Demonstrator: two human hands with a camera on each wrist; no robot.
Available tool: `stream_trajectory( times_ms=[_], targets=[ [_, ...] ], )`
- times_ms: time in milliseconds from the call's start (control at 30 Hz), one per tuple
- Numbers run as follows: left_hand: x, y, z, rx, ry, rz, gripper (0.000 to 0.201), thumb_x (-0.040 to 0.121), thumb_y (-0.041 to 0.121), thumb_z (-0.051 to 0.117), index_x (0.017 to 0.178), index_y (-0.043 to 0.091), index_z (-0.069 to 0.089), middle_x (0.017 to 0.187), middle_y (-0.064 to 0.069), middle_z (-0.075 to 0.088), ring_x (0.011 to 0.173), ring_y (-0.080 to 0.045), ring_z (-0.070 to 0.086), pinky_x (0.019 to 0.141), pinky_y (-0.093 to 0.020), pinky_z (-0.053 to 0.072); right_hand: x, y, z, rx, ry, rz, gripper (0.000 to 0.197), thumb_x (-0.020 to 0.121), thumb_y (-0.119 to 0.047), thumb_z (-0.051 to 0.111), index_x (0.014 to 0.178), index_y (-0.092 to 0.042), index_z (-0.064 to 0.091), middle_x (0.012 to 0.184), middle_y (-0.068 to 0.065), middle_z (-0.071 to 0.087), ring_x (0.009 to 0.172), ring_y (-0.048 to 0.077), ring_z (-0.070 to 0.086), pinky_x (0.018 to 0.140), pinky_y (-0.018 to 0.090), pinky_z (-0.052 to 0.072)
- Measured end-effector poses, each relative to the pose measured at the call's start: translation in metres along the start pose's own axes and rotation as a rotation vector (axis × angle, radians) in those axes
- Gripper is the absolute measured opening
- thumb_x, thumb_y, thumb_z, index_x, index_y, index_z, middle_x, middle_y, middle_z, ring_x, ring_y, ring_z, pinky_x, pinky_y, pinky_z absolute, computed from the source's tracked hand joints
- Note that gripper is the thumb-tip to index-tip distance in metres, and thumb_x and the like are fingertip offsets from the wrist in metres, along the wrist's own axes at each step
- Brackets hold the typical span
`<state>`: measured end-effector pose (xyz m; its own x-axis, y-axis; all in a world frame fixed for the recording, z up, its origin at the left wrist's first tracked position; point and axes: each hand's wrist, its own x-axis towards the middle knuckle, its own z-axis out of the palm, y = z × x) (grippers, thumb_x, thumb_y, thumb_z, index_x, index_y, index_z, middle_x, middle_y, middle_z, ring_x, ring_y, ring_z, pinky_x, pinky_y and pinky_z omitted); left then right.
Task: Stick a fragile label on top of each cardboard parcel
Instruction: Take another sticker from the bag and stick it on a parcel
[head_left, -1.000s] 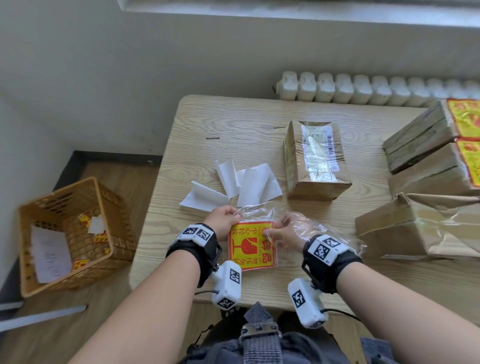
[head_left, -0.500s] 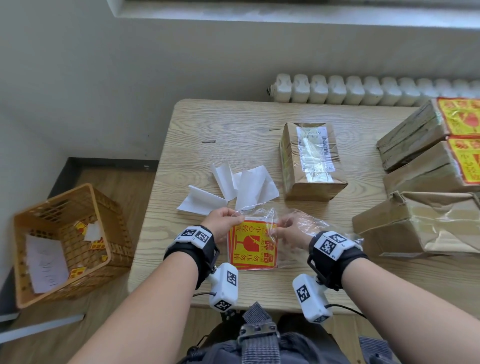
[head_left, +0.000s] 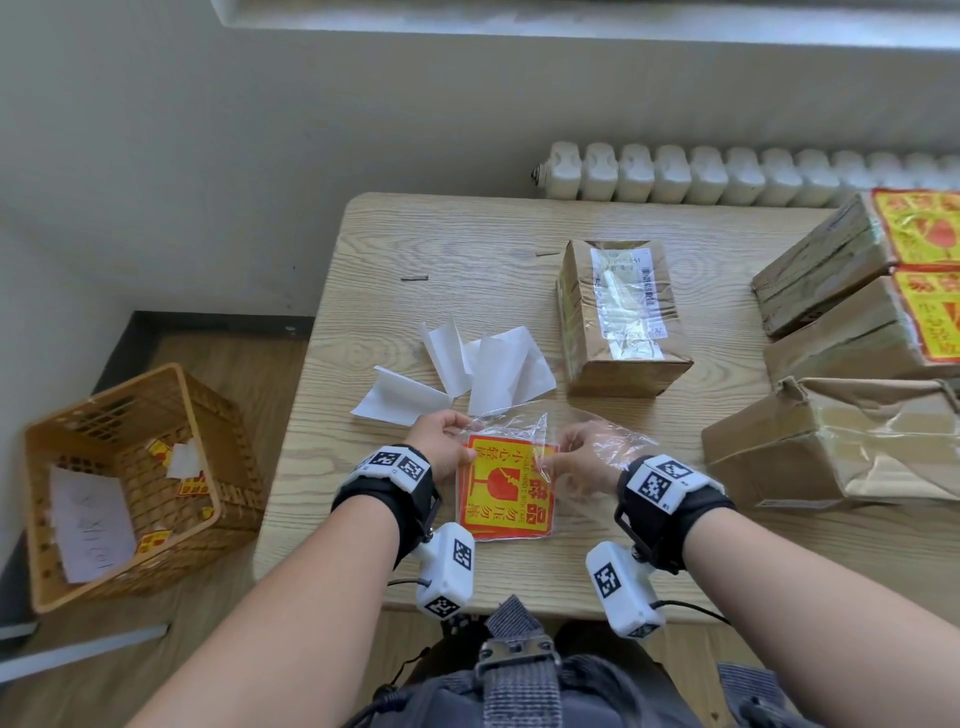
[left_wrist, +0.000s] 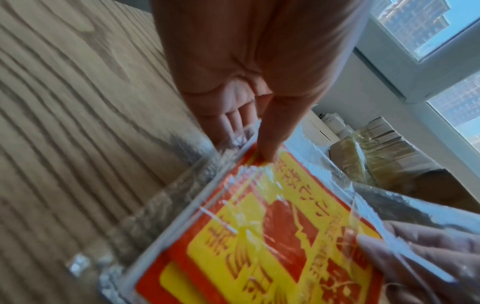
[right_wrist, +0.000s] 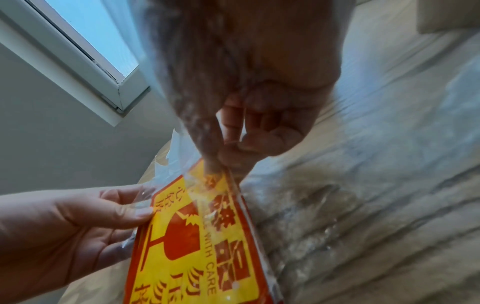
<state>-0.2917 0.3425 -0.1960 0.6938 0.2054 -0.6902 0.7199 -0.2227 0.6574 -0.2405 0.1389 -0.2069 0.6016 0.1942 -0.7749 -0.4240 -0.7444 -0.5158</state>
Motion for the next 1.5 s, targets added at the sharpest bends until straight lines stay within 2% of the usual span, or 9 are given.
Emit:
stream_trajectory(
  times_ms=[100,167,300,567,800,1067,1333,1400,1500],
  targets=[
    [0.001,-0.001,-0.002,0.102,0.059,0.017,0.029,0.08,-0.001,0.07,0.098,0.02,0.062,0.106,-0.009,0.066,0.091,-0.022,0.063,0.082,-0.034,0.055,-0.018,-0.015,0.006,0.075,-0.06,0.051,0.026,0.094,-0.022,0.056,0.071,-0.016,0.045,0.07,0.002,0.052,0.037,-0.001,0.054,0.036,0.01,0.039],
    [0.002,0.0,-0.004,0.181,0.08,0.014,0.029,0.079,0.003,0.072,0.101,0.02,0.064,0.109,-0.009,0.067,0.095,-0.024,0.066,0.084,-0.035,0.056,-0.022,-0.016,0.003,0.07,-0.039,0.06,0.029,0.101,-0.013,0.04,0.072,-0.014,0.043,0.065,0.0,0.047,0.034,0.002,0.048,0.033,0.01,0.032],
    [0.003,0.004,-0.004,0.313,0.102,0.034,0.034,0.081,0.003,0.07,0.111,0.016,0.063,0.118,-0.008,0.063,0.104,-0.026,0.063,0.086,-0.034,0.054,-0.014,-0.009,-0.012,0.103,0.031,0.012,0.021,0.097,-0.02,0.048,0.079,-0.012,0.057,0.046,-0.005,0.056,0.044,0.007,0.052,0.048,0.019,0.038],
    [-0.001,0.011,0.0,0.509,0.114,0.044,0.029,0.084,0.004,0.064,0.109,0.019,0.063,0.117,-0.005,0.064,0.106,-0.025,0.062,0.087,-0.032,0.053,-0.049,-0.018,-0.039,0.179,0.109,-0.028,0.006,0.083,-0.003,0.069,0.084,-0.005,0.063,0.073,0.003,0.06,0.067,0.012,0.054,0.053,0.019,0.042],
    [-0.011,0.033,0.007,0.686,0.127,0.132,0.031,0.085,0.013,0.061,0.115,0.02,0.059,0.109,-0.004,0.067,0.099,-0.024,0.064,0.087,-0.035,0.053,-0.062,-0.024,-0.05,0.249,0.13,-0.1,0.009,0.086,-0.005,0.066,0.078,-0.008,0.063,0.094,0.014,0.07,0.099,0.031,0.066,0.097,0.045,0.05],
    [-0.029,0.084,0.006,0.612,0.121,0.277,0.033,0.077,0.014,0.072,0.108,0.023,0.065,0.114,0.0,0.067,0.103,-0.019,0.064,0.088,-0.031,0.053,-0.079,-0.035,-0.059,0.093,0.204,-0.138,0.021,0.083,0.0,0.068,0.066,-0.009,0.059,0.072,0.003,0.063,0.07,0.017,0.061,0.07,0.03,0.052],
    [-0.051,0.128,0.021,0.434,-0.251,0.402,0.06,0.072,-0.003,0.075,0.126,0.018,0.06,0.124,0.0,0.063,0.104,-0.02,0.062,0.078,-0.03,0.051,-0.101,-0.046,-0.07,0.062,0.202,-0.22,0.009,0.083,-0.013,0.07,0.081,-0.021,0.067,0.089,0.005,0.072,0.092,0.026,0.069,0.093,0.049,0.052],
    [-0.052,0.131,0.025,0.512,-0.295,0.382,0.053,0.076,0.001,0.074,0.124,0.018,0.061,0.122,0.0,0.064,0.108,-0.02,0.062,0.079,-0.033,0.054,-0.107,-0.049,-0.073,0.065,0.224,-0.249,0.008,0.085,-0.017,0.067,0.082,-0.024,0.066,0.091,0.004,0.073,0.092,0.024,0.069,0.094,0.05,0.051],
    [-0.048,0.129,0.027,0.574,-0.232,0.392,0.026,0.081,0.011,0.071,0.106,0.017,0.069,0.102,-0.001,0.07,0.083,-0.015,0.063,0.069,-0.029,0.054,-0.115,-0.054,-0.081,0.093,0.275,-0.278,0.008,0.085,-0.02,0.068,0.081,-0.025,0.065,0.09,0.003,0.074,0.09,0.024,0.07,0.091,0.048,0.053]
  ],
)
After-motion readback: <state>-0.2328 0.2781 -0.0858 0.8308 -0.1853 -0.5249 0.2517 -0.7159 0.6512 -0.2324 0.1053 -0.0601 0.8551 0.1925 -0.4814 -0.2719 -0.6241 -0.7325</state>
